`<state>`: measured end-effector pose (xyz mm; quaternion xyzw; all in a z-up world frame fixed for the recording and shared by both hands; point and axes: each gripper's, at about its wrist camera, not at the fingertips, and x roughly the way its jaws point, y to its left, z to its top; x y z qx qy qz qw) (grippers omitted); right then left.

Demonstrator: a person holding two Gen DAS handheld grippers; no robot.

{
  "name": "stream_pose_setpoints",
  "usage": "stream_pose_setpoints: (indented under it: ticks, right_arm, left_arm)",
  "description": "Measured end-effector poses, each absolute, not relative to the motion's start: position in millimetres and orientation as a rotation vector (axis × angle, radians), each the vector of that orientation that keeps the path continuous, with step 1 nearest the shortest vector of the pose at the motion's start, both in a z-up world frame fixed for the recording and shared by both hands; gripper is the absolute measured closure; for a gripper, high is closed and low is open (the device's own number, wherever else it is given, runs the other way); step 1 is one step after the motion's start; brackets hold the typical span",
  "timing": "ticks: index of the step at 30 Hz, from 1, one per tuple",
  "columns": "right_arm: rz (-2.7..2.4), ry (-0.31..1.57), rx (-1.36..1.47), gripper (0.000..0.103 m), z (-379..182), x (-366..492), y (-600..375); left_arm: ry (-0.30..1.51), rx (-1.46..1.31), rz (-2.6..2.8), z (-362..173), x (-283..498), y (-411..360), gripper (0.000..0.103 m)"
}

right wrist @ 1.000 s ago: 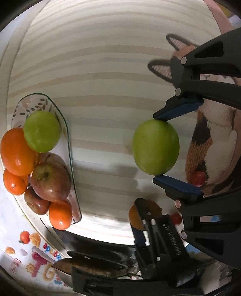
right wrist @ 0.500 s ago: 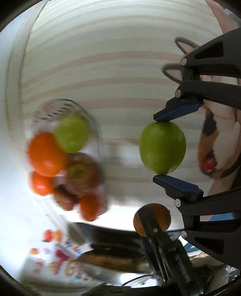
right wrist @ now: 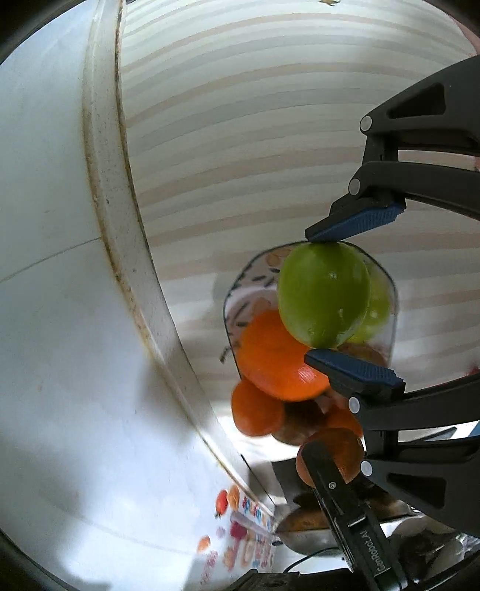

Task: Organize fruits
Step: 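Carry both fruits onto the floral plate and open both tools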

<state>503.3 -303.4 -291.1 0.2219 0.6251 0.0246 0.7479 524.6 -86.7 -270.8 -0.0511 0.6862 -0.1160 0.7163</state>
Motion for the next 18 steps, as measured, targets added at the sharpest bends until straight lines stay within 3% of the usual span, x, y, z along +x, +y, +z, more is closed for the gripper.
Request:
stream_pose_setpoints:
  ticks: [9,11,14,18]
  right_arm:
    - [0.037,1.379,0.544,0.04,-312,517,-308]
    - [0.046,1.372,0.573,0.039,-311,519,-311]
    - [0.05,1.384,0.578,0.037,-310,521,-312]
    - [0.074,1.403,0.583,0.028,-311,522,-310]
  left_arm:
    - [1.55,-0.107,-0.244,-286,536,-90,0.049]
    - [1.547,-0.139,-0.249,-286,542,-88,0.032]
    - [1.529,-0.144,-0.244,-281,544,-84,0.02]
    - [1.503,-0.142,-0.23,-273,542,-77,0.018]
